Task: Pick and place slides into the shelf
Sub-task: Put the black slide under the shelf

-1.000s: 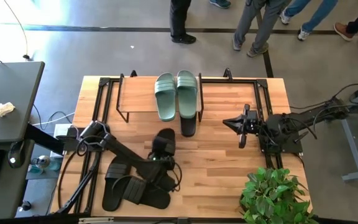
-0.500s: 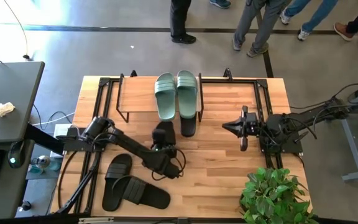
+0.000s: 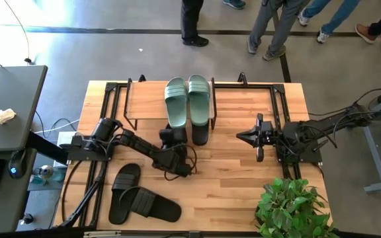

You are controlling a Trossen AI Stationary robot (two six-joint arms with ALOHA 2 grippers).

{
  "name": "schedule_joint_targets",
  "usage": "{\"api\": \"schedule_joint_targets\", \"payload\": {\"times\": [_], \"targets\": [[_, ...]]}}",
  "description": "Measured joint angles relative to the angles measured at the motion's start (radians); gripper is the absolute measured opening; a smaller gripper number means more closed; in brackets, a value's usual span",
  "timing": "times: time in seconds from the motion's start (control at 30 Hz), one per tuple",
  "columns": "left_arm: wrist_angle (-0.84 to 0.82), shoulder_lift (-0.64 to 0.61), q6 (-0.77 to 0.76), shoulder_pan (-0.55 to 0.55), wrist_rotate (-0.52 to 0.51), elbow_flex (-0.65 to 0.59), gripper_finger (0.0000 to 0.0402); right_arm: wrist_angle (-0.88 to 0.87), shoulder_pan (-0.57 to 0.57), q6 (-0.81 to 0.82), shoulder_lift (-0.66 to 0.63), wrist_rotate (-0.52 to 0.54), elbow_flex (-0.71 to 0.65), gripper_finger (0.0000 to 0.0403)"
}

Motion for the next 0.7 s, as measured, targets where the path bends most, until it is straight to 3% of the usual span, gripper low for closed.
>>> {"api": "schedule_joint_targets", "payload": {"times": [0.23, 0.47, 0.7], "targets": [[0.088, -0.024, 0.043, 0.029, -0.023, -0.044, 0.0000, -0.010, 0.000, 0.000, 0.000, 0.000, 0.000, 0.0009], [0.207, -0.030, 0.202, 0.075, -0.031, -0.048, 0.0000, -0.013, 0.000, 0.000, 0.000, -0.022, 0.000, 0.0009], [0.270, -0.031, 0.259, 0.124, 0.016, -0.044, 0.0000, -0.013, 0.000, 0.000, 0.000, -0.029, 0.000, 0.0009]]}}
